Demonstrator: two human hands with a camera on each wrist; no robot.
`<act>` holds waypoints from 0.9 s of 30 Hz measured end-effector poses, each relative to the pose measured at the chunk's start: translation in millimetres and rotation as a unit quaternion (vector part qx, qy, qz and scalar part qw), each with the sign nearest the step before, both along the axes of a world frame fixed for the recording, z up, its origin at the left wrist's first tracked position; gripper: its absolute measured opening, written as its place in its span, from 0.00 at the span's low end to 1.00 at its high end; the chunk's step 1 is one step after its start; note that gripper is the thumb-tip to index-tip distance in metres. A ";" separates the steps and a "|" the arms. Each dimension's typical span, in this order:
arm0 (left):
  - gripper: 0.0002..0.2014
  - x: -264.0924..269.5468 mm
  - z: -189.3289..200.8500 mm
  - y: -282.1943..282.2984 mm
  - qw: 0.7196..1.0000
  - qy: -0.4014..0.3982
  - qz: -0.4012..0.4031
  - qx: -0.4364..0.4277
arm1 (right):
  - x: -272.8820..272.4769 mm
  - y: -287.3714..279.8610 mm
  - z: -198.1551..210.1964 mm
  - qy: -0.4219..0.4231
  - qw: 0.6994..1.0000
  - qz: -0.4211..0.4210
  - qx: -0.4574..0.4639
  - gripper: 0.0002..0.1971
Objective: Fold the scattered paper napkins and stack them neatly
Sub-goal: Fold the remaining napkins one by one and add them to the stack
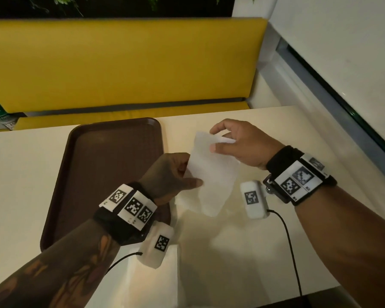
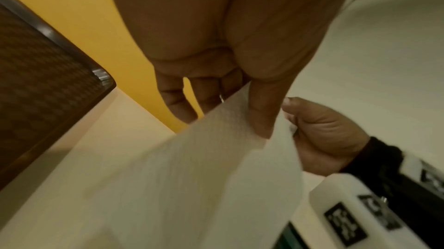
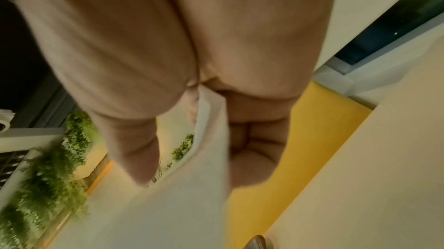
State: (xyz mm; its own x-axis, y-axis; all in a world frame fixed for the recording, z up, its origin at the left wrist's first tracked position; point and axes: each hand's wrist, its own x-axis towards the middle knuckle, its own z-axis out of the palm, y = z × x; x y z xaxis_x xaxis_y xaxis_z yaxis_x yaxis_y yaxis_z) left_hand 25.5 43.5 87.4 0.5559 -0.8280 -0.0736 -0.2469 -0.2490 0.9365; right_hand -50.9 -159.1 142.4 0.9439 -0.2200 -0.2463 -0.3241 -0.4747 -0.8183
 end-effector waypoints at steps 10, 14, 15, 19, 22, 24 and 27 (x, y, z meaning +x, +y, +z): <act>0.36 12.5 26.4 7.5 0.976 0.048 0.182 -0.105 | -23.5 31.6 -15.7 -0.107 0.980 -0.129 0.104 0.52; 0.24 15.5 33.0 12.9 0.970 0.058 0.175 -0.161 | -30.5 41.9 -19.4 -0.121 0.987 -0.075 0.076 0.51; 0.19 15.9 34.1 14.2 0.970 0.055 0.171 -0.166 | -30.6 44.7 -20.1 -0.127 0.987 -0.053 0.087 0.46; 0.13 18.3 37.8 19.7 0.979 -0.015 0.168 -0.114 | -24.3 52.8 -24.5 -0.141 0.986 -0.023 0.082 0.17; 0.16 21.0 35.0 27.4 0.978 -0.118 0.167 -0.033 | -20.6 54.0 -25.5 -0.149 0.988 -0.029 0.040 0.06; 0.13 20.6 31.5 33.1 0.961 -0.224 0.161 0.000 | -20.1 54.9 -25.2 -0.158 0.987 -0.029 0.019 0.03; 0.07 20.6 27.9 39.2 0.924 -0.348 0.153 0.035 | -20.2 57.1 -27.0 -0.182 0.982 -0.036 -0.035 0.04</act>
State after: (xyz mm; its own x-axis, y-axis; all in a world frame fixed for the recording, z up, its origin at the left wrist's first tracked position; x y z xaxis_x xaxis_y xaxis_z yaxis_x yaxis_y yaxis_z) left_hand 46.1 82.7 115.2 0.6959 -0.6315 0.3419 -0.6914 -0.4606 0.5566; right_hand -71.0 -102.0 115.4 0.9479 -0.2935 0.1236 -0.0503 -0.5213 -0.8519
